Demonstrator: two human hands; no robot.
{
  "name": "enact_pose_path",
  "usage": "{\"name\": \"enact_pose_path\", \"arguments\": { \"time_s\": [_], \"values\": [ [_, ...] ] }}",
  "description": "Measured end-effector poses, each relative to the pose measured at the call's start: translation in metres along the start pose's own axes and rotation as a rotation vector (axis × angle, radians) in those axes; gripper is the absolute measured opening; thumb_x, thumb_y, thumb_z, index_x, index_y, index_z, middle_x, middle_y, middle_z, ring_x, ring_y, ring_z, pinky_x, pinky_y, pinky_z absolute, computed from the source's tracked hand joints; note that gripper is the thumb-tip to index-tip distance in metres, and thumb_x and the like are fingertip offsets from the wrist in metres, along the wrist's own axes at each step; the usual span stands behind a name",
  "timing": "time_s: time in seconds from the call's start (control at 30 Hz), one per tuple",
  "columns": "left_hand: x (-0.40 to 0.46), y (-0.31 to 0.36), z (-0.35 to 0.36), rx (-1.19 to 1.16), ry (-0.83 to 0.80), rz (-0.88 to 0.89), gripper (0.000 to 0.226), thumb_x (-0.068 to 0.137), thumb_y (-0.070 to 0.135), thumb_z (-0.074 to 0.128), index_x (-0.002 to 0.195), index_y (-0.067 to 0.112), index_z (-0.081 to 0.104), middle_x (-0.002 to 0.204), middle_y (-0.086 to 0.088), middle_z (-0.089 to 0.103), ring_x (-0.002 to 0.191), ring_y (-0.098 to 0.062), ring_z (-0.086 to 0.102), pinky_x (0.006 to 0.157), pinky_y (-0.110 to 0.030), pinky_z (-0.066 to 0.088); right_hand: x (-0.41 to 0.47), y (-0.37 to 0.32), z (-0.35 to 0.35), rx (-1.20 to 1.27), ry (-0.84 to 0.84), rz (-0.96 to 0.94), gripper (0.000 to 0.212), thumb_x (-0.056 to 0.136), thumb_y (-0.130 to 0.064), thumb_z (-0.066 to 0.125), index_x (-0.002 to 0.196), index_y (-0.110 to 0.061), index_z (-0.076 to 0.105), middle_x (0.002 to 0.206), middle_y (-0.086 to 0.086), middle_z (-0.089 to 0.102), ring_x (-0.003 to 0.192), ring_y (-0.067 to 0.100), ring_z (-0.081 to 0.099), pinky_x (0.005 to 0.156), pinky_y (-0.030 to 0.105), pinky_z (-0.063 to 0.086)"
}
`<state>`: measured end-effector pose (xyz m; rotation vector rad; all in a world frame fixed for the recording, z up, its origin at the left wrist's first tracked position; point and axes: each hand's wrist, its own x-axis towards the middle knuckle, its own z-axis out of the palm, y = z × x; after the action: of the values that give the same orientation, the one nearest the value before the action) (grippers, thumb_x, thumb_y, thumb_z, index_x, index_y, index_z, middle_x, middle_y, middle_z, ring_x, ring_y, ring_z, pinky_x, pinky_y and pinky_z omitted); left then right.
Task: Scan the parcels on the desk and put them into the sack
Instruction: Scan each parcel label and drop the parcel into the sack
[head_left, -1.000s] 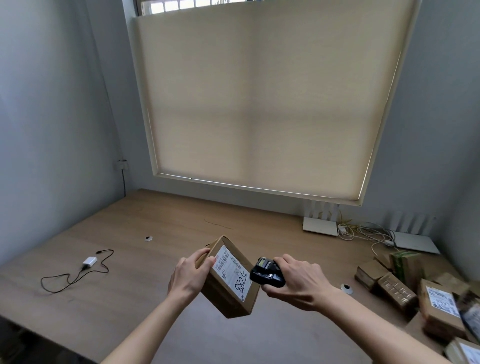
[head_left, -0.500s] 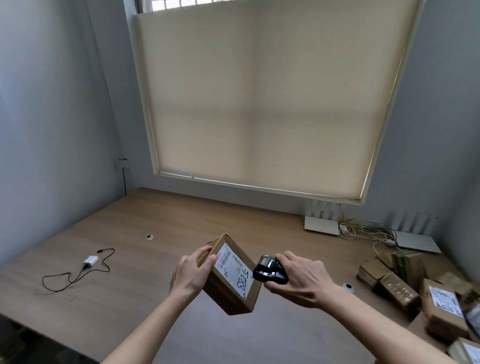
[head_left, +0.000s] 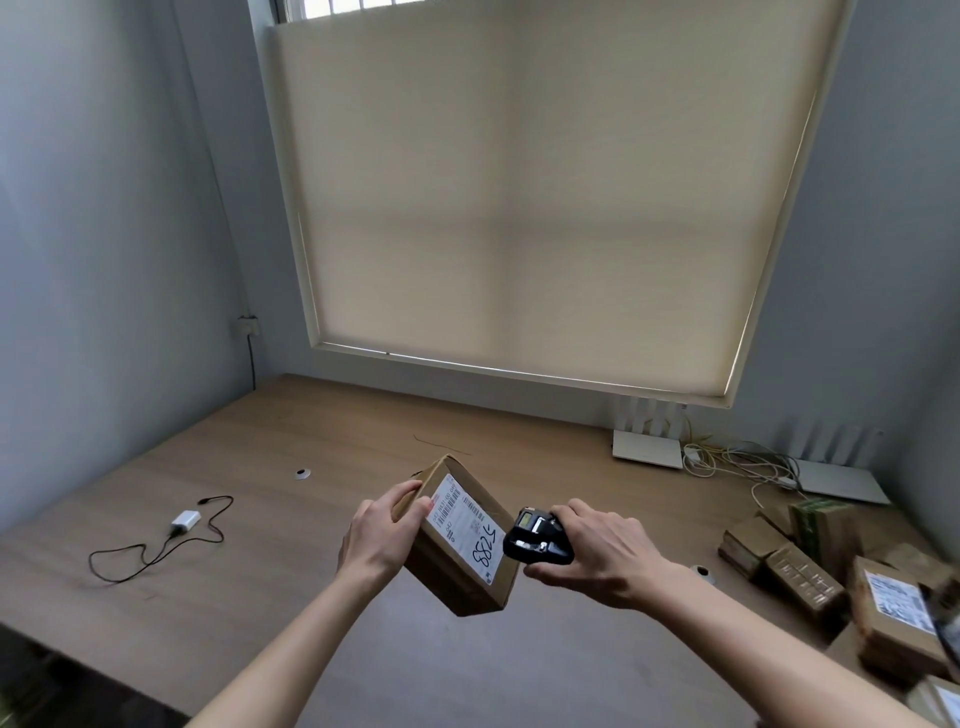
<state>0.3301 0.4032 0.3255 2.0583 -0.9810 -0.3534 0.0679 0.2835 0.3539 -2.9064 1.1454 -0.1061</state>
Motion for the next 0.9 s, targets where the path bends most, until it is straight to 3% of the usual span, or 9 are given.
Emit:
{"name": "enact_pose_path", "arguments": {
  "time_s": [0.17, 0.27, 0.5, 0.9],
  "values": [
    [0.002, 0.002, -0.006, 0.004, 0.014, 0.003, 0.064, 0.075, 0.075, 0.041, 0.132, 0.050, 0.057, 0.113, -0.005, 0.063, 0.104, -0.023, 0.058, 0.089, -0.040, 0.051, 0.004, -0.003, -0.003, -0.011, -0.014, -0.019, 0.096, 0.073, -0.093, 0.053, 0.140, -0.025, 0.048, 0.129, -0.002, 0.057, 0.104, 0.023, 0.064, 0.074, 0.035, 0.046],
    [0.003, 0.002, -0.011, 0.014, 0.020, 0.004, 0.065, 0.075, 0.074, 0.041, 0.133, 0.049, 0.057, 0.113, -0.006, 0.062, 0.104, -0.023, 0.057, 0.089, -0.040, 0.051, 0.007, -0.006, -0.004, -0.030, 0.003, -0.033, 0.092, 0.078, -0.091, 0.052, 0.141, -0.024, 0.047, 0.128, -0.002, 0.056, 0.106, 0.024, 0.063, 0.078, 0.038, 0.050],
    [-0.001, -0.002, -0.027, 0.052, 0.052, -0.012, 0.068, 0.073, 0.076, 0.038, 0.133, 0.050, 0.056, 0.114, -0.005, 0.061, 0.102, -0.022, 0.056, 0.087, -0.038, 0.050, 0.013, -0.017, -0.013, -0.080, 0.030, -0.075, 0.085, 0.084, -0.085, 0.051, 0.141, -0.021, 0.046, 0.128, 0.000, 0.055, 0.106, 0.024, 0.063, 0.072, 0.035, 0.039],
    [-0.014, -0.007, -0.053, 0.075, 0.118, -0.038, 0.068, 0.074, 0.075, 0.037, 0.135, 0.049, 0.056, 0.114, -0.006, 0.060, 0.099, -0.019, 0.053, 0.087, -0.036, 0.048, 0.015, -0.041, -0.030, -0.102, 0.038, -0.148, 0.081, 0.084, -0.084, 0.051, 0.136, -0.021, 0.049, 0.127, 0.000, 0.056, 0.104, 0.026, 0.063, 0.072, 0.036, 0.036]
  ]
}}
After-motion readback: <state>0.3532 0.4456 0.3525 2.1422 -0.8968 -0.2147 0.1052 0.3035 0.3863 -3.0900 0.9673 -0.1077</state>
